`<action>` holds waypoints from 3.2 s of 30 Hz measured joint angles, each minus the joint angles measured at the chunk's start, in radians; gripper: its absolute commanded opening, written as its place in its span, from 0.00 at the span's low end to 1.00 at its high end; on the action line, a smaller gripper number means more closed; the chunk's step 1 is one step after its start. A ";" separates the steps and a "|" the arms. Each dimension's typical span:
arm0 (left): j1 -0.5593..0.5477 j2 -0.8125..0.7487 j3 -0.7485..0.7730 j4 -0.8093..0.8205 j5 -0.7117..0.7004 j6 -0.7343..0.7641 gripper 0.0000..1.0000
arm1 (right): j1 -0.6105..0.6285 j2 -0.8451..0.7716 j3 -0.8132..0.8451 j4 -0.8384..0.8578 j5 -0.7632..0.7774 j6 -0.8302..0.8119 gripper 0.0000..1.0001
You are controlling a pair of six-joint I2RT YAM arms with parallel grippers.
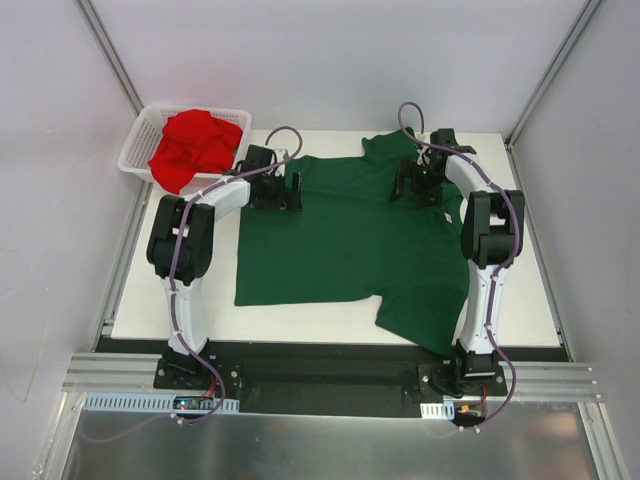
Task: Fold and stack the t-shirts
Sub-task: Flatten out the tshirt
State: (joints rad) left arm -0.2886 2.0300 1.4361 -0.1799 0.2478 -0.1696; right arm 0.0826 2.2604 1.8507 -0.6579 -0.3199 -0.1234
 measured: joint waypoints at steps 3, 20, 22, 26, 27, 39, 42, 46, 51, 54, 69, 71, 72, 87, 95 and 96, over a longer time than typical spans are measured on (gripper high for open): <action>0.000 0.021 -0.001 0.021 -0.005 -0.001 0.99 | 0.000 0.000 0.000 0.000 0.000 0.000 0.96; 0.001 0.209 0.285 -0.032 0.009 -0.001 0.99 | 0.000 0.000 0.000 -0.001 -0.002 0.003 0.96; 0.002 0.211 0.292 -0.045 0.013 -0.001 0.99 | 0.000 0.000 0.000 -0.001 -0.002 0.002 0.96; 0.002 0.211 0.294 -0.054 0.015 -0.001 0.99 | 0.000 0.005 0.010 -0.009 -0.002 0.003 0.96; 0.002 0.211 0.294 -0.055 0.016 0.000 0.99 | 0.000 0.011 0.021 -0.015 -0.002 0.003 0.96; 0.016 0.211 0.294 -0.061 0.039 0.001 0.99 | -0.002 0.116 0.203 -0.087 0.003 0.000 0.96; 0.021 0.211 0.295 -0.064 0.040 0.000 0.99 | -0.006 0.121 0.212 -0.090 0.011 0.000 0.96; 0.027 0.205 0.285 -0.063 0.041 -0.001 0.99 | -0.012 0.102 0.176 -0.060 0.017 0.000 0.96; 0.029 0.116 0.183 -0.092 0.041 -0.002 0.99 | -0.014 -0.023 -0.019 -0.003 0.018 0.004 0.96; 0.029 0.035 0.129 -0.119 0.045 -0.005 0.99 | -0.013 -0.097 -0.089 -0.004 0.019 0.005 0.96; 0.029 -0.094 0.211 -0.126 0.090 -0.024 0.99 | 0.027 -0.302 -0.190 0.027 0.022 0.013 0.96; 0.029 -0.025 0.259 -0.125 0.090 -0.024 0.99 | 0.032 -0.301 -0.218 0.027 0.022 0.016 0.96; 0.029 0.008 0.277 -0.126 0.090 -0.024 0.99 | 0.035 -0.299 -0.229 0.026 0.022 0.019 0.96; 0.029 0.245 0.435 -0.166 0.093 -0.024 0.99 | 0.037 -0.216 -0.233 0.051 0.021 0.038 0.96; 0.040 0.341 0.554 -0.196 0.093 -0.029 0.99 | 0.043 -0.215 -0.258 0.053 0.020 0.038 0.96; 0.042 0.349 0.559 -0.199 0.093 -0.030 0.99 | 0.045 -0.215 -0.262 0.052 0.021 0.038 0.96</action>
State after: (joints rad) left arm -0.2470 2.3787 1.9953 -0.3786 0.3408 -0.1993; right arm 0.1272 2.0453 1.5890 -0.6056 -0.2993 -0.0856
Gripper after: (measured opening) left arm 0.993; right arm 0.961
